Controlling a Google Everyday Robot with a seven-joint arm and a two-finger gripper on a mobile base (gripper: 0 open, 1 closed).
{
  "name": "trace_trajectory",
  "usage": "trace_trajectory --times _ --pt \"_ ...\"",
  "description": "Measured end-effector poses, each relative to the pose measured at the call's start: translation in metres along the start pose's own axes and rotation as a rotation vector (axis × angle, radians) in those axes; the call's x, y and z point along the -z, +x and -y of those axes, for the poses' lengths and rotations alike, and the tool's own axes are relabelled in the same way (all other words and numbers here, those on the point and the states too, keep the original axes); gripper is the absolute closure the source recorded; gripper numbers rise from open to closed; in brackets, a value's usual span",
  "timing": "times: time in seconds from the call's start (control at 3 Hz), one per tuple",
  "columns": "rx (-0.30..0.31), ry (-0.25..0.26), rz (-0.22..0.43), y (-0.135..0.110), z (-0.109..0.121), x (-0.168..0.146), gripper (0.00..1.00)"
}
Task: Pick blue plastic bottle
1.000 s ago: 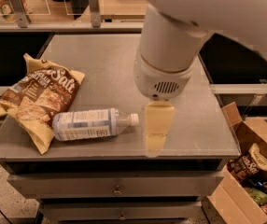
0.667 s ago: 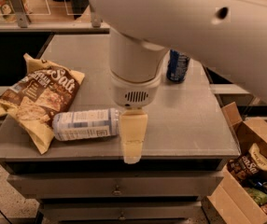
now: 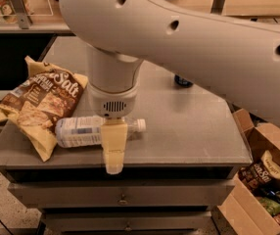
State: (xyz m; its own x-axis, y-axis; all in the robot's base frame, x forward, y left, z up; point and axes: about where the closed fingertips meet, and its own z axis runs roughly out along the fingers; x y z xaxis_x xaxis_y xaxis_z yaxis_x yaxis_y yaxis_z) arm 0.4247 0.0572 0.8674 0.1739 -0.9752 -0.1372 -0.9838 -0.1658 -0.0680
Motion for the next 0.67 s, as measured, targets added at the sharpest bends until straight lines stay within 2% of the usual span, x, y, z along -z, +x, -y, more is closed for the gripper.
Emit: trace_trajectory --times 0.67 --pt "0.012 -0.039 0.081 -0.024 0.009 -0.026 0.00"
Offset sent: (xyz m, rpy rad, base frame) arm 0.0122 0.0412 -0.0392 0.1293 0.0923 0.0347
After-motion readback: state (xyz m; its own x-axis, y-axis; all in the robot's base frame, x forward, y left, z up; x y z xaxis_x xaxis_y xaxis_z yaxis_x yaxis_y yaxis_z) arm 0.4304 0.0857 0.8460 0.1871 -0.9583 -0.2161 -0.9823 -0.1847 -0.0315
